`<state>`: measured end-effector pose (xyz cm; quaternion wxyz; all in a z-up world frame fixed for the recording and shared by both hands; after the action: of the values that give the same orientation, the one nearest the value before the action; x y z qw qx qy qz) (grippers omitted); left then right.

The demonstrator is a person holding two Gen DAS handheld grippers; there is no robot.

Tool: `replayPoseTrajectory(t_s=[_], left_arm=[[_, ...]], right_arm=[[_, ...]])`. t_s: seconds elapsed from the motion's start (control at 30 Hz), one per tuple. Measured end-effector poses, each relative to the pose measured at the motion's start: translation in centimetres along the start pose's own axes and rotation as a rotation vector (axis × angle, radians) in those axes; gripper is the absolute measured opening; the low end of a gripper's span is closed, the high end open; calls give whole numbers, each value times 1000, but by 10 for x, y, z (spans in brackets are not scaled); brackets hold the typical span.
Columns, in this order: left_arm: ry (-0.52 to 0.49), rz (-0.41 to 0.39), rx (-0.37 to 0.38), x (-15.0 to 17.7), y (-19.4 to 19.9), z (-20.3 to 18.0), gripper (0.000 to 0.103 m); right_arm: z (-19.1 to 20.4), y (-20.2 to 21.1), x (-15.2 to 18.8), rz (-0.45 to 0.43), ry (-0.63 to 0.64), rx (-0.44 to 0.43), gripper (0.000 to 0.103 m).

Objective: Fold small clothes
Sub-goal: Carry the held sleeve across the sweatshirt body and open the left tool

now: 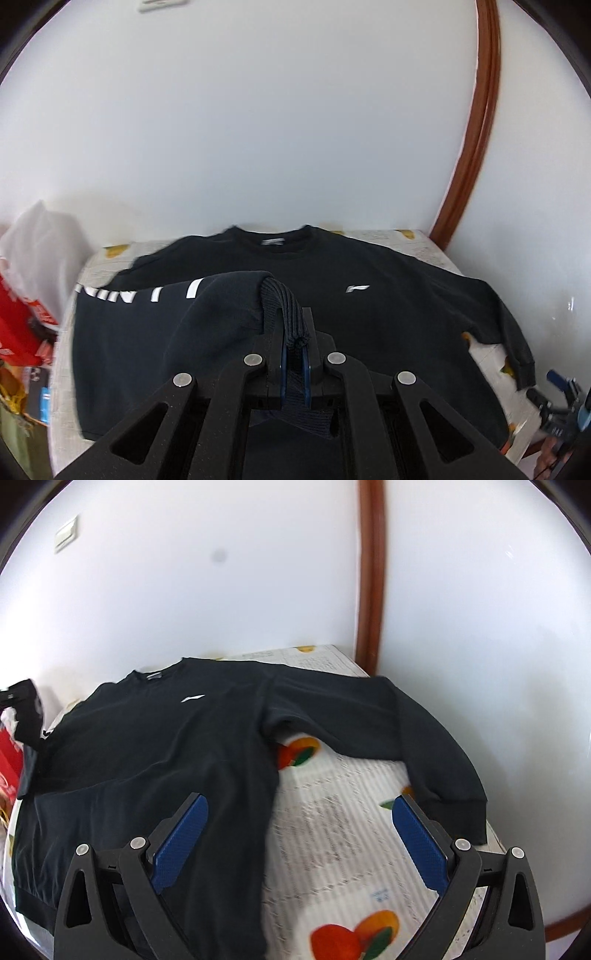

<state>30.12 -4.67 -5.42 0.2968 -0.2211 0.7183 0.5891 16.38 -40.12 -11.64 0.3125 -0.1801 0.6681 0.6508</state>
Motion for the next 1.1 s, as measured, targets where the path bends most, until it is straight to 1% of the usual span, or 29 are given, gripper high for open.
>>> replayPoseTrajectory(t_s=[0.1, 0.17, 0.27, 0.37, 0.43, 0.47, 0.53, 0.63, 0.7, 0.77, 0.8, 0.83, 0.87, 0.9, 0.97, 1.0, 1.03, 1.07, 1.1], left_arm=[[-7, 19, 33, -4, -27, -32, 6], [-4, 31, 29, -6, -41, -47, 6], [2, 63, 32, -7, -61, -67, 6], [0, 79, 42, -7, -71, -78, 7], [3, 110, 46, -5, -77, -83, 8], [5, 126, 46, -4, -79, -85, 13], [-1, 140, 49, -3, -80, -87, 21], [-11, 136, 41, 1, -69, -86, 25], [-1, 129, 51, 4, -57, -74, 28], [8, 123, 46, 5, -48, -61, 38], [13, 118, 33, 6, -42, -52, 41], [17, 108, 15, 9, -36, -40, 48], [24, 98, -3, 12, -31, -28, 54], [35, 89, -26, 16, -25, -14, 57], [58, 86, -70, 24, -17, 16, 58], [74, 91, -97, 30, -11, 37, 58], [88, 97, -119, 34, -9, 52, 58], [106, 105, -147, 39, -7, 68, 58], [124, 114, -177, 45, -5, 86, 58]], right_arm=[[-11, -2, 9, 14, 23, 3, 99], [-20, -5, 17, 27, 23, 12, 99], [-27, -12, 27, 56, 11, -8, 99], [-27, -19, 34, 84, 10, -10, 99], [-25, -20, 39, 90, 28, 2, 99], [-23, -19, 40, 92, 36, 7, 99], [-18, -18, 40, 93, 50, 6, 99], [-6, -14, 38, 88, 77, -4, 99], [5, -12, 34, 85, 98, -18, 99], [18, -10, 29, 78, 115, -47, 99], [26, -9, 25, 77, 128, -63, 98], [35, -8, 22, 76, 145, -80, 95], [45, -8, 18, 72, 162, -98, 88], [55, -9, 13, 70, 179, -118, 83], [76, -14, 4, 78, 211, -154, 67], [89, -19, -2, 83, 226, -177, 62], [98, -22, -7, 87, 235, -190, 55], [108, -28, -12, 94, 246, -201, 52], [119, -36, -18, 104, 255, -206, 51]])
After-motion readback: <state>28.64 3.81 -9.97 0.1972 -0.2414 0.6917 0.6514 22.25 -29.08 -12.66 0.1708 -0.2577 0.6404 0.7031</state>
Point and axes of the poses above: each gripper's, at about its wrist camera, not at the fingertips, and y roughly against the way its jaws point, z to its left, x to its underside, the point moved 2 cm from there along -y, roughly the way its jaws point, and after that the axes turned 7 degrees about z, right-handed, at the moved point
